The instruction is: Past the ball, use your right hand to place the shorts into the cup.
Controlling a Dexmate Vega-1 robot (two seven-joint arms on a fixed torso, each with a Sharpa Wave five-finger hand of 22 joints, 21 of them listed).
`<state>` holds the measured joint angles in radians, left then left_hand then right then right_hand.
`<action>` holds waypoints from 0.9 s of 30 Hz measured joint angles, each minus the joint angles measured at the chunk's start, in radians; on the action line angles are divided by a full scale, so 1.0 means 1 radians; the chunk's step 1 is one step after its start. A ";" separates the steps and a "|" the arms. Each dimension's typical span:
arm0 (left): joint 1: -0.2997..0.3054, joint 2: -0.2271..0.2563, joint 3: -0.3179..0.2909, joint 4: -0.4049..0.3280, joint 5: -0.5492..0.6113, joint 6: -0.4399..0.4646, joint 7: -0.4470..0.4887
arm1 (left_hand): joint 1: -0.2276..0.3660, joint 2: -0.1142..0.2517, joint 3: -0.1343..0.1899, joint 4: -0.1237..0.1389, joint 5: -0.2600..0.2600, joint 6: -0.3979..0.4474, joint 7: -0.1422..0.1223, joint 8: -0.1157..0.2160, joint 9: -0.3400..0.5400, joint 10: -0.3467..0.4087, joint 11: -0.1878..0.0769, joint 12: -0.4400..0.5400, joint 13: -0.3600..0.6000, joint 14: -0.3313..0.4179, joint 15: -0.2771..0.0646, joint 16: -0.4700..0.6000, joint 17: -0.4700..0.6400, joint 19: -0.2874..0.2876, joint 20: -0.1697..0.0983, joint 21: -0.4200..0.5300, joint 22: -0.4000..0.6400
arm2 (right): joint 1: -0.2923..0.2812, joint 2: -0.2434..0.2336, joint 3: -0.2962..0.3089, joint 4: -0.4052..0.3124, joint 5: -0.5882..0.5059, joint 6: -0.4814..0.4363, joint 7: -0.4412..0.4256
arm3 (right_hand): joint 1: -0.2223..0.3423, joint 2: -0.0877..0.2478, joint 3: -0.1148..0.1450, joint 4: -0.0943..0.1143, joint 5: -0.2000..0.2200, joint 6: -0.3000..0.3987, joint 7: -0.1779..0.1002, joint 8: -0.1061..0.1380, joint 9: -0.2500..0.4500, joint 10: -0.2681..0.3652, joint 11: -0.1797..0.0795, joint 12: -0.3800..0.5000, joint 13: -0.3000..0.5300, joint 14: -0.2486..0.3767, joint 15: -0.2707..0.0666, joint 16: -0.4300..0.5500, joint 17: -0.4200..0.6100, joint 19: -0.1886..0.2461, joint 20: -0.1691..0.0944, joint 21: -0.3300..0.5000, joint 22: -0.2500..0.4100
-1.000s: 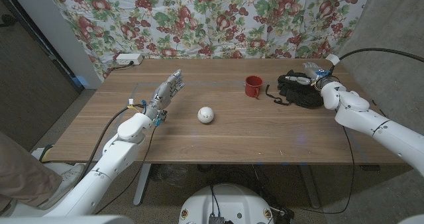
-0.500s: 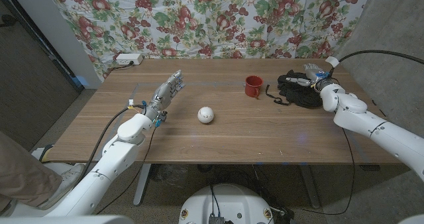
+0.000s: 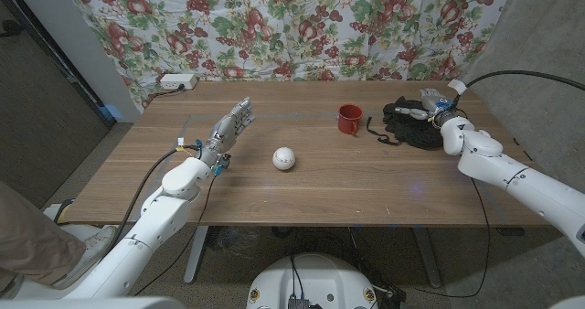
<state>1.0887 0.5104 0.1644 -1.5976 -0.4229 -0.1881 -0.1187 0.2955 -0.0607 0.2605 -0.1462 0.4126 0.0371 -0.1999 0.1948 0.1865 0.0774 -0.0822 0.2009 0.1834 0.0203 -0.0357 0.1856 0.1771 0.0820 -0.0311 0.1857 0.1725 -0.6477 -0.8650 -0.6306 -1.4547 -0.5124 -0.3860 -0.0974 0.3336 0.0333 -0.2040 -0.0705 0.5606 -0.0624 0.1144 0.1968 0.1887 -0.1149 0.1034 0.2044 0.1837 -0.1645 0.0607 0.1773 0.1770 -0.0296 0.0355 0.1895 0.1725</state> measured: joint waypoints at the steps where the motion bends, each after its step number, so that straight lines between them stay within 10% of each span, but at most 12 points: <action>1: 0.000 0.000 0.000 0.000 0.000 0.000 0.000 | 0.000 0.000 0.000 0.000 0.000 0.000 0.000 0.000 0.000 0.000 0.000 0.000 0.000 0.000 0.000 0.000 0.000 0.000 0.000 0.000 0.000 | 0.003 0.004 -0.003 0.006 -0.001 0.000 -0.001 | 0.000 0.000 0.000 0.000 0.003 0.000 0.000 0.000 0.000 0.000 0.000 0.000 0.000 0.000 0.000 0.002 0.000 0.000 0.000 0.000 0.000; 27: -0.005 -0.002 0.001 0.013 -0.004 -0.003 -0.005 | 0.010 -0.003 0.000 0.000 0.000 -0.009 -0.002 0.000 0.002 0.000 0.000 0.000 0.000 0.000 0.000 0.000 0.000 0.000 0.000 0.000 0.000 | 0.045 0.054 -0.042 0.081 -0.018 -0.013 -0.041 | 0.051 0.001 -0.004 -0.018 0.039 0.014 -0.050 0.004 0.000 0.051 -0.024 0.027 0.008 0.081 -0.027 0.020 0.002 0.086 0.042 0.015 0.002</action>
<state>1.0834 0.5084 0.1650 -1.5850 -0.4270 -0.1914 -0.1236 0.3059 -0.0633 0.2605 -0.1462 0.4126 0.0279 -0.2020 0.1948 0.1887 0.0774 -0.0822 0.2009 0.1834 0.0203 -0.0357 0.1856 0.1771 0.0820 -0.0311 0.1857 0.1725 -0.6025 -0.8113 -0.6728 -1.3732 -0.5305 -0.3989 -0.1380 0.3848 0.0346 -0.2077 -0.0887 0.5994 -0.0485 0.0640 0.2007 0.1885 -0.0636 0.0797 0.2315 0.1913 -0.0831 0.0335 0.1974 0.1794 0.0569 0.0770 0.2049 0.1749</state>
